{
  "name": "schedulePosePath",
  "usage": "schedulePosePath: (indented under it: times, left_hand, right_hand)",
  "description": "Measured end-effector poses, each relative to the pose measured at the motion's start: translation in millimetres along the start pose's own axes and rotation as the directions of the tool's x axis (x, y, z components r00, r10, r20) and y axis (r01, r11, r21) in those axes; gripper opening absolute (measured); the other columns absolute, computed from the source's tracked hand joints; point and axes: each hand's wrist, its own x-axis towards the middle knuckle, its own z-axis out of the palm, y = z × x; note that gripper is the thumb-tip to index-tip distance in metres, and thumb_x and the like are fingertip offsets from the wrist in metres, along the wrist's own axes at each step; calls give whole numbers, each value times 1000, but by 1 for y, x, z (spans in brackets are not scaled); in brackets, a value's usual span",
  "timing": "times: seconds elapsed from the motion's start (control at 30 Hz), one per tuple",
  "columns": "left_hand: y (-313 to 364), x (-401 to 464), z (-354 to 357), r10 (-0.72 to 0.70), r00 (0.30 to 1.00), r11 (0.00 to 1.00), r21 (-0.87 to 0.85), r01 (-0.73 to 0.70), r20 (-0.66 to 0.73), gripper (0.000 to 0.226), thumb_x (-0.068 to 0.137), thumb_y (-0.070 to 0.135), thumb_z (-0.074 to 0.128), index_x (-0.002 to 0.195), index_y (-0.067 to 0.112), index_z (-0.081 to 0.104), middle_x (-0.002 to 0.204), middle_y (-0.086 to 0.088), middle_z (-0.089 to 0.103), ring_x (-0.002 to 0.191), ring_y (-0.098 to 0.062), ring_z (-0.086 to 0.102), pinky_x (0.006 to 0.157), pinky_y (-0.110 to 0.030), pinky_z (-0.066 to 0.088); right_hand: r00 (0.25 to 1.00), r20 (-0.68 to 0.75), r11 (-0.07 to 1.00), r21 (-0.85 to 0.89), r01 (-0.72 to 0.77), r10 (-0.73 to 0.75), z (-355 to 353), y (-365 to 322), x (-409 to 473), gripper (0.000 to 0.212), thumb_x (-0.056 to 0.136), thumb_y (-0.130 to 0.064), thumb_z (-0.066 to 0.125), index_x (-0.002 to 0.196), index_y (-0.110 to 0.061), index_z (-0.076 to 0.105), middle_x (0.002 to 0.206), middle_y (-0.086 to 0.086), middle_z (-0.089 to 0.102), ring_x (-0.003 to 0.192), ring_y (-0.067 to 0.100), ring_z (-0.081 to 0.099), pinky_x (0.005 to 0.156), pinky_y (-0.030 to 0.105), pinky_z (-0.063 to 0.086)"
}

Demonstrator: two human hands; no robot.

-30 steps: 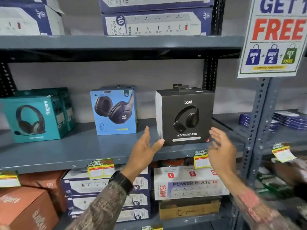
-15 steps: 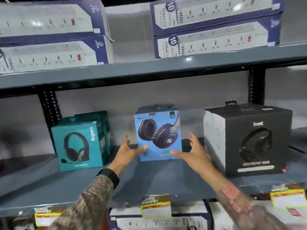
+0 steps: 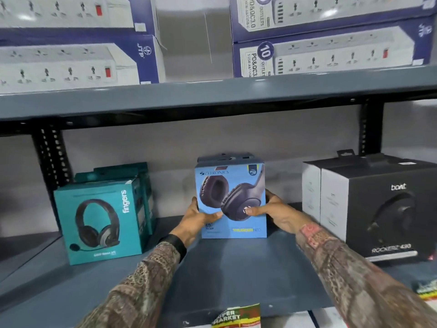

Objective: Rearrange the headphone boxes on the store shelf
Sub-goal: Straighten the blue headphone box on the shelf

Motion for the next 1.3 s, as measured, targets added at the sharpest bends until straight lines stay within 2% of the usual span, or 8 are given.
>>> schedulePosePath:
  times: [0.13,0.37,0.6,0.77,0.9,1.03,1.23,1.3]
  left_hand:
    - [-7,7,0,-42,995,999,-1,42,90,74,78,13,87,147,14,61,139,-10,78,122,-27,77,98,-37,64]
    - [-6,-2,5,-57,998,998,31,56,22,63,79,19,87,139,19,68,131,-7,82,125,-35,76,113,-57,56]
    - [0,-54,6,-58,998,997,52,57,14,47,95,9,80,140,10,69,132,-9,82,124,-32,77,100,-41,64]
    - [4,-102,7,-33,999,996,81,33,-8,46,97,9,78,142,8,67,135,-11,80,126,-33,76,107,-48,61]
    - [12,-138,11,-18,1000,994,106,18,-2,41,99,8,75,139,11,69,131,-5,82,112,-17,81,92,-29,66]
    - [17,-161,17,-1,1000,995,96,3,-23,37,100,6,73,136,12,69,118,3,86,104,-13,82,87,-24,66]
    - [27,-181,34,18,996,995,100,-9,-89,44,103,10,70,146,11,62,125,2,80,131,-33,71,93,-27,65]
    - [29,-188,36,23,994,994,109,-11,-106,51,101,14,73,150,16,60,129,4,79,134,-32,70,93,-26,65]
  right_hand:
    - [998,-40,996,81,-41,44,0,9,11,73,66,-5,95,132,-16,68,122,2,82,120,23,72,107,35,53]
    - [988,-122,987,139,-77,94,9,11,4,59,73,-11,93,127,-13,69,112,3,84,103,22,79,89,34,60]
    - [996,-89,998,52,-19,23,10,1,-47,51,71,-11,95,118,-13,75,110,1,85,99,13,80,77,22,57]
    - [995,-95,997,70,36,-30,21,3,-92,58,69,-16,96,123,-15,74,112,-1,85,105,14,79,81,23,57]
    - [994,-93,995,85,57,-49,31,2,-128,58,71,-20,96,124,-20,73,113,-4,84,99,6,78,71,14,56]
    - [992,-111,995,79,69,-60,39,-1,-149,70,70,-26,97,134,-18,69,120,-3,82,108,13,77,82,24,57]
    - [996,-75,995,81,56,-50,44,-12,-165,61,80,-23,91,135,-19,67,125,1,80,113,16,76,81,21,57]
    - [993,-106,997,49,56,-51,46,-13,-172,82,76,-33,94,148,-21,56,137,-2,74,126,17,69,92,26,55]
